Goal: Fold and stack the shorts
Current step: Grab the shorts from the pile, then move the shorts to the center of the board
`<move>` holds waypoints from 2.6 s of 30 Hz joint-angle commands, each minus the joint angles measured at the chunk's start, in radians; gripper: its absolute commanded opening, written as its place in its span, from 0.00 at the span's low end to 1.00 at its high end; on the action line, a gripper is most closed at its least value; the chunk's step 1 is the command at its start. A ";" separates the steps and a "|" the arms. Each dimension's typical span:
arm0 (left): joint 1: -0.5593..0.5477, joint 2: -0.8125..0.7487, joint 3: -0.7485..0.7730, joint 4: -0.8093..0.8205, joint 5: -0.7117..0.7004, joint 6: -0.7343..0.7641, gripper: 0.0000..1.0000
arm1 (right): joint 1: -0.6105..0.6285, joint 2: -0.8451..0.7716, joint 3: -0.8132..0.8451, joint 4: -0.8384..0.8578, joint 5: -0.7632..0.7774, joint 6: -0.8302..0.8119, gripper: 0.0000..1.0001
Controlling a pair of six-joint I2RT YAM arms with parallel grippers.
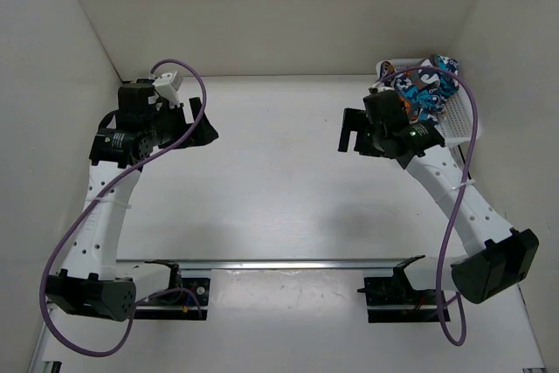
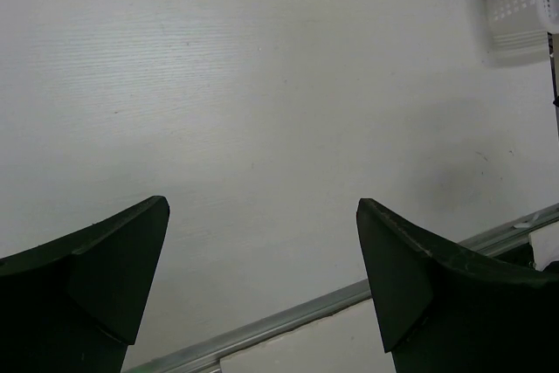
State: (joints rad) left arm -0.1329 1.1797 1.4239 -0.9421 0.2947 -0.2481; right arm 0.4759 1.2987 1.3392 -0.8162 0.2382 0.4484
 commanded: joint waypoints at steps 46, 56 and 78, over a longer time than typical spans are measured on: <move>-0.008 0.374 0.276 -0.029 0.041 -0.049 1.00 | -0.593 0.716 1.150 0.051 -0.167 0.066 0.01; 0.110 0.275 0.239 -0.047 0.052 -0.161 1.00 | -0.314 0.366 1.138 0.127 -0.457 -0.019 0.01; 0.199 0.202 0.144 -0.101 0.122 -0.102 0.97 | 0.069 0.084 0.111 0.138 -0.255 0.050 0.87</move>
State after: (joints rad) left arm 0.0986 1.3987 1.6005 -1.0458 0.3580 -0.3771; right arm 0.6601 1.5532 1.4734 -0.7094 -0.0875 0.4835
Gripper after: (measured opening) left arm 0.976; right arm 0.877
